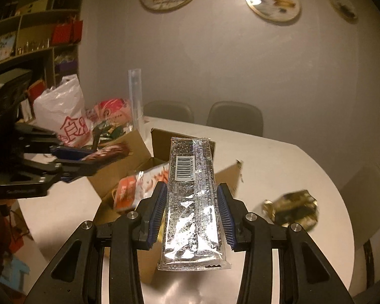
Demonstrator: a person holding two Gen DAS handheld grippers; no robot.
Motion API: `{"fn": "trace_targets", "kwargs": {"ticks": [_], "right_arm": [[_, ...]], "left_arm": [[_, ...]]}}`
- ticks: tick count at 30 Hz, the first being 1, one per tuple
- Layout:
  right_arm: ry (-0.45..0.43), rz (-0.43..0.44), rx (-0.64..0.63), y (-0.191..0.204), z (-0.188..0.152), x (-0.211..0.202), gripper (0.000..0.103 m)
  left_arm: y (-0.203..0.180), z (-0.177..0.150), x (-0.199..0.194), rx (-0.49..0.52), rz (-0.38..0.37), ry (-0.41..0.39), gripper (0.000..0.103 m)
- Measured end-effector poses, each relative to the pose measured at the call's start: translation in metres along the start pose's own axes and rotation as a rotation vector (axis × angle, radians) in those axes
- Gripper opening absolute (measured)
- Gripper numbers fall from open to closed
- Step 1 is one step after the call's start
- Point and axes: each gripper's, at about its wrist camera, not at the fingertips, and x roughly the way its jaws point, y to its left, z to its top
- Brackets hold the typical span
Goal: Organize snacks
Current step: 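Lift and carry the chocolate bar and seaweed pack over the box, then lower the seaweed pack and chocolate bar into the box and open both grippers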
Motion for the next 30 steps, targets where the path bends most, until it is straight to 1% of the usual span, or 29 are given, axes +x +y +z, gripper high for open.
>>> {"fn": "trace_targets", "kwargs": {"ticks": [3, 8, 11, 14, 19, 25, 30], "right_arm": [[0.048, 0.024, -0.022, 0.002, 0.013, 0.025, 0.037], [0.154, 0.052, -0.079, 0.003, 0.034, 0.063, 0.037], [0.202, 0.062, -0.107, 0.003, 0.043, 0.081, 0.037], [0.231, 0.091, -0.121, 0.003, 0.048, 0.090, 0.037], [0.251, 0.133, -0.125, 0.006, 0.056, 0.097, 0.037], [0.255, 0.165, -0.125, 0.011, 0.056, 0.097, 0.037], [0.275, 0.162, -0.138, 0.013, 0.052, 0.095, 0.037]], "left_arm": [[0.010, 0.005, 0.022, -0.005, -0.022, 0.039, 0.016], [0.018, 0.015, 0.043, 0.014, -0.013, 0.083, 0.016], [0.019, 0.017, 0.052, 0.023, -0.023, 0.109, 0.016], [0.018, 0.020, 0.057, 0.046, -0.039, 0.122, 0.016], [0.020, 0.020, 0.062, 0.058, -0.021, 0.141, 0.016], [0.020, 0.018, 0.061, 0.058, -0.025, 0.149, 0.017], [0.018, 0.019, 0.052, 0.054, -0.020, 0.129, 0.030]]}}
